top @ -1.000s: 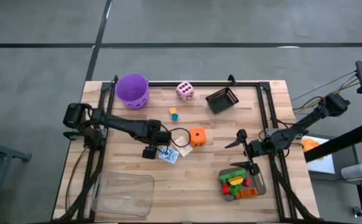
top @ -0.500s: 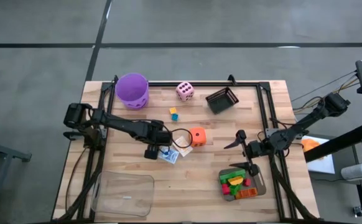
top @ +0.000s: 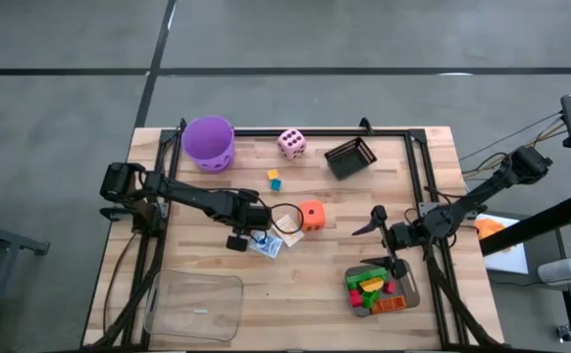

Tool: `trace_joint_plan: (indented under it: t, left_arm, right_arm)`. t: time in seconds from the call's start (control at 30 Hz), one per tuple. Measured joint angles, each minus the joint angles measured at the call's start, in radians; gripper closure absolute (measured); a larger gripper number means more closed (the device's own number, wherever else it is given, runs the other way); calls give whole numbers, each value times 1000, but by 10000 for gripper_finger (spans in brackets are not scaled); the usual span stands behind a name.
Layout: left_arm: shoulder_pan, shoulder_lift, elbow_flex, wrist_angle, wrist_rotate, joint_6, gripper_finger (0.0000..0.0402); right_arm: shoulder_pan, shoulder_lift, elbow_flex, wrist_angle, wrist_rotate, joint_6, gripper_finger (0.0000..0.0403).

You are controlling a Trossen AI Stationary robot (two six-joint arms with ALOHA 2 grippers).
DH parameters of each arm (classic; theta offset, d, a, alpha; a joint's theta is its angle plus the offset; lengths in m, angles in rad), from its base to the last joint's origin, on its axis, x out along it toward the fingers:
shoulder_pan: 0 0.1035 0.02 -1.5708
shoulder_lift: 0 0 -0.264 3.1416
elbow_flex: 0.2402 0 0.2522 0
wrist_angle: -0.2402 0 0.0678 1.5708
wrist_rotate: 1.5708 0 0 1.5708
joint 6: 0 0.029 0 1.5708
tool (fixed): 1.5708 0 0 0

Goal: Pick & Place Toys
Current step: Put the blue game piece into the black bin

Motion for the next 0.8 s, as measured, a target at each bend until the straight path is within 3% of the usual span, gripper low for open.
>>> trace_joint_plan:
  t: [0.33, 0.47, 0.6, 0.8]
  left_arm:
    - [0, -46, 0, 7, -8, -25, 309]
    - [-4, -129, -17, 140, -12, -34, 309]
    - [-6, -241, -90, 458, 25, -24, 309]
    - [-6, -324, -279, 1145, 105, -38, 309]
  right_arm:
    - [0, 2, 0, 1, 0, 0, 56]
    - [0, 18, -1, 4, 0, 0, 56]
    - [0, 52, -1, 29, 19, 0, 56]
    - [-5, 155, -1, 184, 98, -43, 56]
